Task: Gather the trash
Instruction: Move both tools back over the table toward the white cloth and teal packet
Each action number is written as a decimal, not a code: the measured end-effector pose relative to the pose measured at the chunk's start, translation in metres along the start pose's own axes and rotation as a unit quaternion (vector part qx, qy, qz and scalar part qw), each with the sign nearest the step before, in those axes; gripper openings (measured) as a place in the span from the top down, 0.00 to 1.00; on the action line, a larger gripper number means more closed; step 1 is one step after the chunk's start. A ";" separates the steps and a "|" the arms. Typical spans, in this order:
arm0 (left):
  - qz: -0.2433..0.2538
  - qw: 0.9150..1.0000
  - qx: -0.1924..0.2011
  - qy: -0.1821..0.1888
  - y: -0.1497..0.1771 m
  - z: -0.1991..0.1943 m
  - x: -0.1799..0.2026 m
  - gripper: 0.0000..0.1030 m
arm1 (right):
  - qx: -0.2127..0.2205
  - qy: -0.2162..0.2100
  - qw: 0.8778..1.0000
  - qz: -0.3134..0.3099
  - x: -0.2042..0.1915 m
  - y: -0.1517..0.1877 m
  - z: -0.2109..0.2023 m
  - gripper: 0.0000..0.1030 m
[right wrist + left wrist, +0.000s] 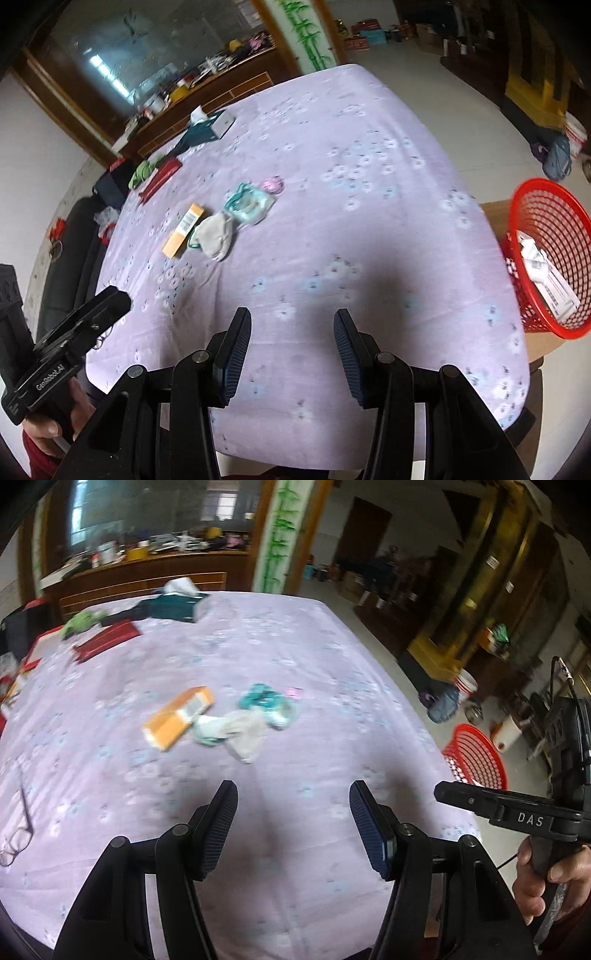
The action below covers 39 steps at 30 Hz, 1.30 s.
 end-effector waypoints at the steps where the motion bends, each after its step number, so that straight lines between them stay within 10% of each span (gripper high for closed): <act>1: -0.002 1.000 0.002 -0.004 0.001 -0.003 -0.008 0.40 | -0.002 -0.003 1.000 -0.001 -0.007 0.000 0.004 0.51; 20: -0.035 0.996 0.002 -0.079 0.010 -0.034 -0.159 0.39 | -0.007 -0.027 1.000 -0.008 -0.103 -0.035 0.117 0.40; 30: -0.032 0.997 -0.002 -0.067 0.005 -0.028 -0.178 0.33 | -0.038 0.003 0.999 -0.017 -0.118 -0.044 0.197 0.40; 33: -0.020 0.998 -0.008 -0.057 0.000 -0.019 -0.173 0.31 | -0.055 0.001 0.998 -0.023 -0.122 -0.039 0.210 0.75; 39: 0.002 0.999 -0.021 -0.032 -0.014 0.016 -0.159 0.27 | -0.024 -0.021 0.999 -0.025 -0.122 -0.040 0.175 0.87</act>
Point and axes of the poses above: each gripper's, at about its wrist camera, not at the fingertips, and z roughly the way its jaws point, x to its right, y to its underside, the point moved 3 cm from there along z, roughly the way its jaws point, and after that the axes turned 11 degrees about x, right-handed, at the moved point
